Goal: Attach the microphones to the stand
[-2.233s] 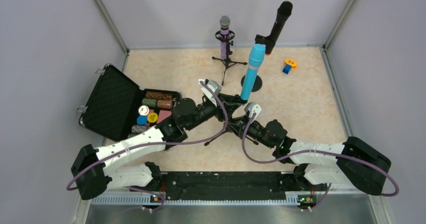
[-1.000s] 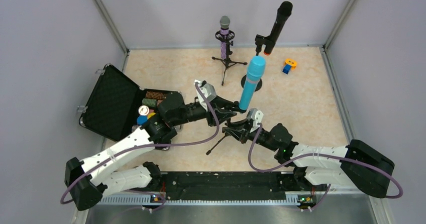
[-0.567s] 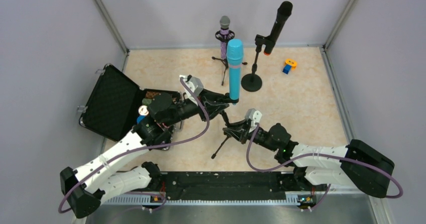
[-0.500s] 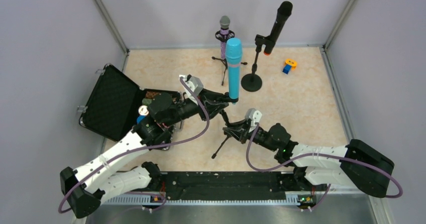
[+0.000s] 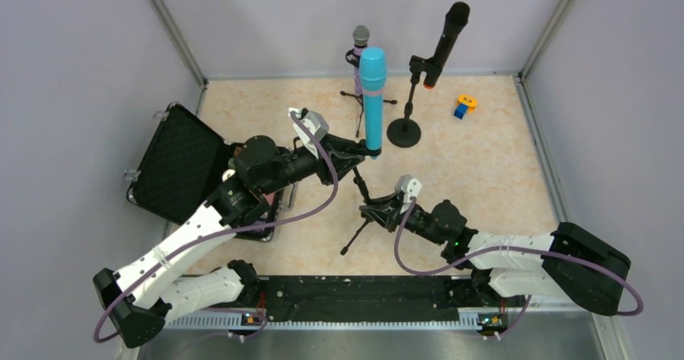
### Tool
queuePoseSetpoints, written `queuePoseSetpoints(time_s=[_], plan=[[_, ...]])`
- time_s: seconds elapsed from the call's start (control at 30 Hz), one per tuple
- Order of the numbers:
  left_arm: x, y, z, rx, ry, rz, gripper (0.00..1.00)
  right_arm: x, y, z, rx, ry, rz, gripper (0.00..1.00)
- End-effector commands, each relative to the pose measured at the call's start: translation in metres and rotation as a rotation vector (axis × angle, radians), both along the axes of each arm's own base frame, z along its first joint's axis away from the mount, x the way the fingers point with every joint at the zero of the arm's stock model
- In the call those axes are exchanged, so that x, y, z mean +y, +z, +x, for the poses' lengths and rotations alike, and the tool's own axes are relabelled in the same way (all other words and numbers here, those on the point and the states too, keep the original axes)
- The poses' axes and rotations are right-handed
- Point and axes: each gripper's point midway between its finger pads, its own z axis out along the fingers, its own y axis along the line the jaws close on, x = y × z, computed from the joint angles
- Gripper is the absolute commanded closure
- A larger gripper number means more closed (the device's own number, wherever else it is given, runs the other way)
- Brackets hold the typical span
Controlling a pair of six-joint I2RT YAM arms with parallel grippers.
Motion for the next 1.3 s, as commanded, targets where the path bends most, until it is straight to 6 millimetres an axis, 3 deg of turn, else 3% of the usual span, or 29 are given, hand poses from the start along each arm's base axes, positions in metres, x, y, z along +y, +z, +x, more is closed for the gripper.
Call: queuePoseSetpoints(time_s=[0.0, 0.23, 0.43, 0.53, 0.6, 0.7, 0.8, 1.0, 1.27], plan=[[0.057, 0.167, -0.029, -0.407, 0.091, -0.358, 1.0, -0.041, -0.086, 0.014, 0.263, -0.221, -0.174, 1.0], [0.055, 0.161, -0.027, -0.396, 0.083, -0.348, 1.0, -0.042, -0.082, 0.017, 0.252, -0.234, -0.16, 1.0], [0.042, 0.14, -0.017, -0.357, 0.067, -0.311, 1.0, -0.035, -0.06, 0.019, 0.221, -0.216, -0.12, 1.0], [0.032, 0.118, -0.01, -0.326, 0.051, -0.292, 1.0, -0.032, -0.038, 0.02, 0.193, -0.209, -0.076, 0.85], [0.027, 0.102, -0.003, -0.303, 0.053, -0.278, 1.0, -0.032, -0.02, 0.021, 0.168, -0.206, -0.045, 0.61], [0.021, 0.08, 0.007, -0.286, 0.07, -0.269, 1.0, -0.034, 0.009, 0.022, 0.133, -0.212, 0.013, 0.36], [0.019, 0.064, 0.019, -0.282, 0.105, -0.27, 1.0, -0.041, 0.03, 0.02, 0.11, -0.226, 0.063, 0.21], [0.013, 0.046, 0.043, -0.286, 0.169, -0.268, 1.0, -0.057, 0.049, 0.015, 0.094, -0.255, 0.124, 0.12], [0.011, 0.046, 0.058, -0.306, 0.208, -0.27, 1.0, -0.065, 0.035, 0.014, 0.126, -0.285, 0.109, 0.11]])
